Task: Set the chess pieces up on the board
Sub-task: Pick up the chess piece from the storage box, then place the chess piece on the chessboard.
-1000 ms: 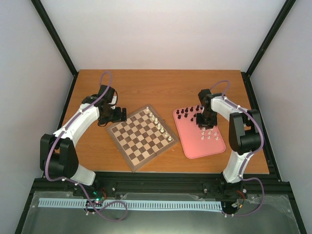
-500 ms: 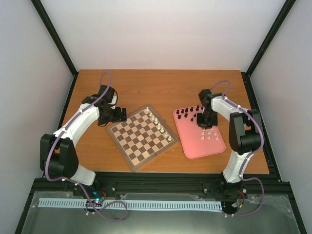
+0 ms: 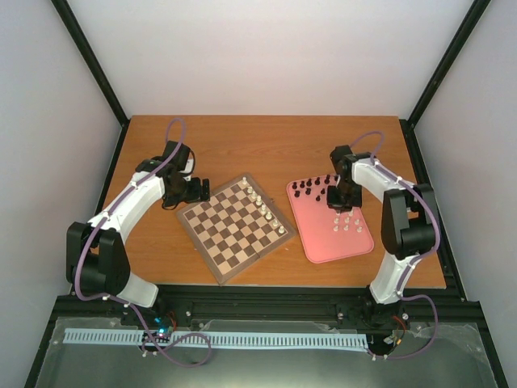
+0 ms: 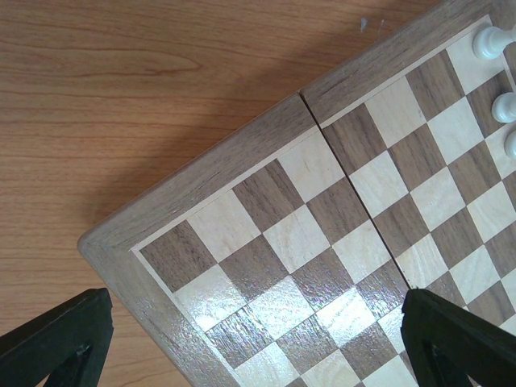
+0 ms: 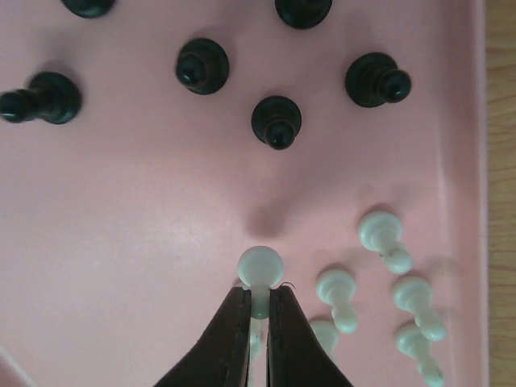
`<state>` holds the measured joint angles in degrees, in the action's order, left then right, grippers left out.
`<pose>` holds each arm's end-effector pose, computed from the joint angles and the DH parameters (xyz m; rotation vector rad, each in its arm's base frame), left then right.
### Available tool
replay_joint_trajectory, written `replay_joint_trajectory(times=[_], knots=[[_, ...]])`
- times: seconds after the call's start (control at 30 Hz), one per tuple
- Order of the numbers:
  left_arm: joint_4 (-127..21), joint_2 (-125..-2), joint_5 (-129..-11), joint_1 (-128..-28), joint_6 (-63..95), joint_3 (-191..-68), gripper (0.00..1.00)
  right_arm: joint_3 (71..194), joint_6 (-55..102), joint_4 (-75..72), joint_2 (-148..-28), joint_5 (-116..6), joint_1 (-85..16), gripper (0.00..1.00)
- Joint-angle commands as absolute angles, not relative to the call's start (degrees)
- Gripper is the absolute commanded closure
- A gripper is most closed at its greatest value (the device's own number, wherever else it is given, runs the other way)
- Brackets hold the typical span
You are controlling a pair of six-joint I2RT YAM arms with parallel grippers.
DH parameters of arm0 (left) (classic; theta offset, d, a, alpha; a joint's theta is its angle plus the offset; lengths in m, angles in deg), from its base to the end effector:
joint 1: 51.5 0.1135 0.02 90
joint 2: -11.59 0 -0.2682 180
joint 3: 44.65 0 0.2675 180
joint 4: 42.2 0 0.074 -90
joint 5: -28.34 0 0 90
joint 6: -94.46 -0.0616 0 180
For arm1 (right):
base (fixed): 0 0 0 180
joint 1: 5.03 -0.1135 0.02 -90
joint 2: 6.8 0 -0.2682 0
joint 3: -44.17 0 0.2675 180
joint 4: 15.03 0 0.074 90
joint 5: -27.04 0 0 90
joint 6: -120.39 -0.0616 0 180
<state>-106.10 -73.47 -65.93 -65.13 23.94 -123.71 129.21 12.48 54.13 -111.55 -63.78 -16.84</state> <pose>0.2997 -0.0774 0.2256 -0.1251 2.8137 -0.2429 0.3357 0.0693 0.1471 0.1662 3.1144 -0.0137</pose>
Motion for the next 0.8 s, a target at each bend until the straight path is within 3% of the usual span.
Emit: replay_joint_trajectory(times=[0.0,0.27,0.6,0.77], knots=[[-106.4,-72.6,-65.7,-65.4,23.2,-124.6,0.00,133.6,11.6,57.2,-106.4,-63.1,-17.2,0.97],[-106.2,-72.4,-65.9,-65.4,23.2,-124.4,0.00,142.5,10.3,62.5,-106.7,-62.5,-24.4,0.97],[-106.4,-71.8,-65.4,-65.4,23.1,-124.7,0.00,161.6,9.3,69.0,-116.8,-63.1,-38.3,0.97],[-106.4,-71.4,-65.4,-65.4,23.1,-124.6,0.00,164.6,8.8,70.4,-119.5,-62.2,-43.8,0.97]])
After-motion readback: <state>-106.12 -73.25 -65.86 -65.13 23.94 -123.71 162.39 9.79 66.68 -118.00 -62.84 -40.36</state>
